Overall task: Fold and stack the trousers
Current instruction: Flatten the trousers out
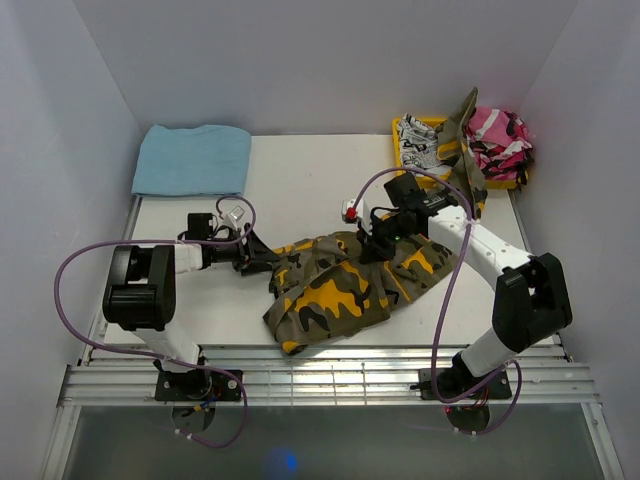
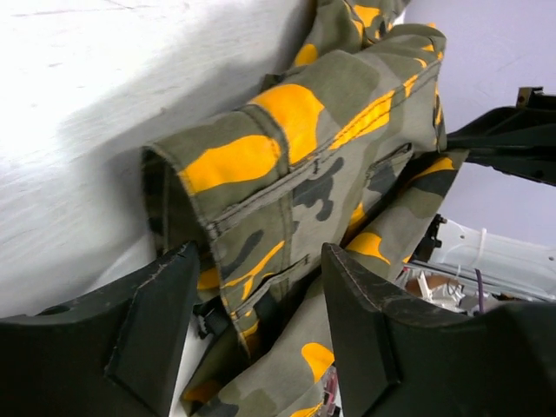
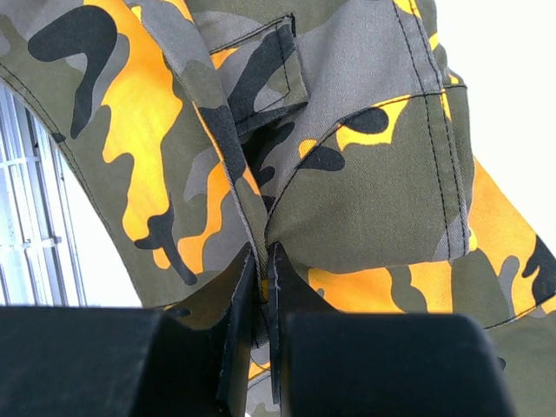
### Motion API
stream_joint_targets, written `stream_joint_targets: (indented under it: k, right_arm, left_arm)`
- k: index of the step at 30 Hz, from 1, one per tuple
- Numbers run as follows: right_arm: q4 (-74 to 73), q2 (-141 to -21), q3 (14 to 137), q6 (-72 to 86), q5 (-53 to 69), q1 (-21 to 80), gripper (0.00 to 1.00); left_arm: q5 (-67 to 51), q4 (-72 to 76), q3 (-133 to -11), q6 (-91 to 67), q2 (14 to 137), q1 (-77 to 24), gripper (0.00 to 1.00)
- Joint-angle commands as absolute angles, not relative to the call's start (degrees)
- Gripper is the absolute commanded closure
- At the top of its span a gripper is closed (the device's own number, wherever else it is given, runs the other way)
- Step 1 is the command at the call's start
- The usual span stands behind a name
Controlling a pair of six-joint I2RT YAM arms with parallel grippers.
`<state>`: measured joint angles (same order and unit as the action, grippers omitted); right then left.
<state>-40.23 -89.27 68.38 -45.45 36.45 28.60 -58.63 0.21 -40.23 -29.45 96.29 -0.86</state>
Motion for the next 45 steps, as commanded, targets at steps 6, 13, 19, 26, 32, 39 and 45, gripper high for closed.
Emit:
stream_joint_targets:
  k: [6,13,19,26,32,39,45]
  right_arm:
    - [-43.86,-88.60,71.89,-45.79,39.72,29.27,0.92]
    - [-46.93,-82.64,68.56,-46.40,41.04,30.58,0.92]
    - [-44.32,-70.95,63.63,-43.61,35.70,33.05,0.28]
    - [-43.68,-68.55,80.72,-32.10,28.30,31.91,0.02]
    - [-35.19,-72.77,93.68,-15.84,30.58,31.99,0.10]
    - [-18.34,-75.41,90.64,-10.28,29.61,34.27,0.10]
    - [-9.58,-76.36,87.18,-18.46,32.69,35.51,0.10]
  left_arm:
    - [-63.54,13.78,-38.85,-38.74,98.08,-5.27,0.42]
    - [-65.66,17.58,-42.53,-44.38,91.25,-5.54,1.00]
    - [-65.92,17.58,-56.65,-49.83,82.81,-5.54,1.00]
    - [-64.25,17.75,-73.37,-53.87,82.52,-8.69,1.00]
    - [-60.56,20.03,-83.39,-57.12,85.07,-14.14,1.00]
    - [-60.38,25.21,-94.64,-58.18,89.82,-18.98,1.00]
    - [-61.87,31.53,-93.70,-62.05,90.27,-19.60,1.00]
